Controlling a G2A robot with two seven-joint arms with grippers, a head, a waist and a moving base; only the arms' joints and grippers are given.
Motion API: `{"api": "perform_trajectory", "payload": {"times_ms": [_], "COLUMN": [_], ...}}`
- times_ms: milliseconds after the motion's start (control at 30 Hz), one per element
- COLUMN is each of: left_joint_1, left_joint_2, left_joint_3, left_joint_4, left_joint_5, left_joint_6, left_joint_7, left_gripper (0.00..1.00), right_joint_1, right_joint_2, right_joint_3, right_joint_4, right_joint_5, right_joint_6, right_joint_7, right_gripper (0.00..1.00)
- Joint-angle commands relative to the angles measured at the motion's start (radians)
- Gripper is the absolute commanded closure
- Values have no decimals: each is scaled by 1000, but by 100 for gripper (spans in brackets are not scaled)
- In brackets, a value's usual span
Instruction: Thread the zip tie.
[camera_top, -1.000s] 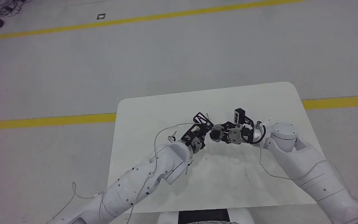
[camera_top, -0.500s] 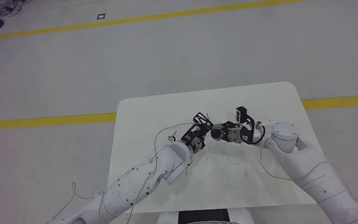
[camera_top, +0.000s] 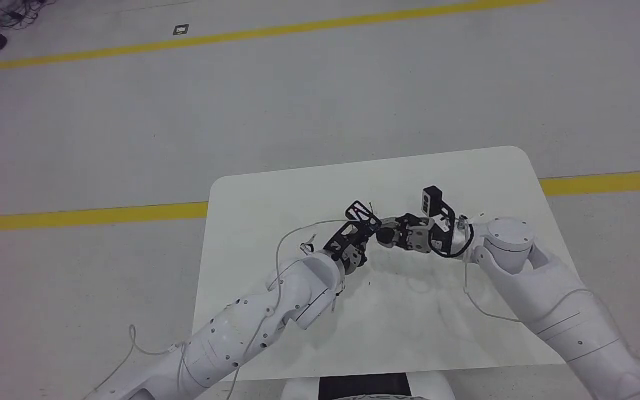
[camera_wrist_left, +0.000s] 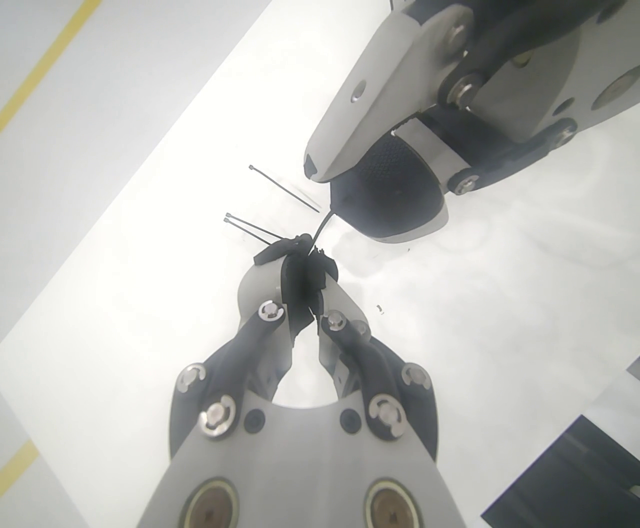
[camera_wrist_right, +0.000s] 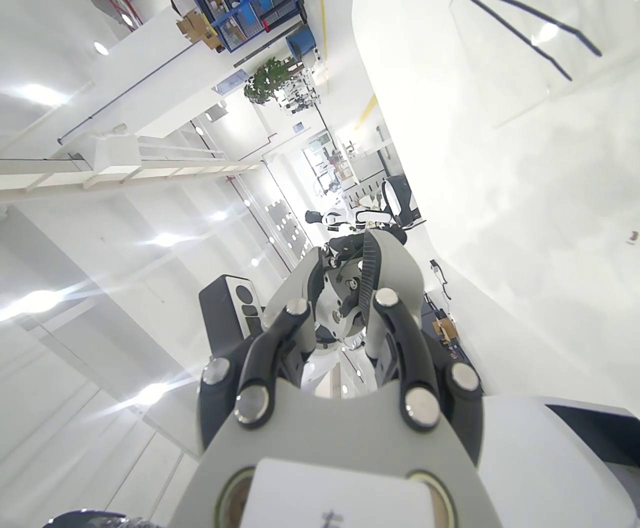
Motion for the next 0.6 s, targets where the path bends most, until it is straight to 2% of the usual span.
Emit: {"api": "perform_trajectory", "payload": {"times_ms": [0,567], "left_joint_1": [0,0], "left_joint_2": [0,0], "left_joint_3": [0,0], "left_joint_4": [0,0], "left_joint_5": [0,0], "left_joint_6": [0,0], "left_joint_7": [0,0], "left_gripper": [100,100], "right_joint_1": [1,7], "right_joint_2": [-1,-6], "right_joint_3": [-1,-4], "right_joint_4": [0,1], "right_joint_5": [-1,-16], "right_joint_6": [-3,-10], "right_joint_7": [2,14], "right_gripper": [84,90]}}
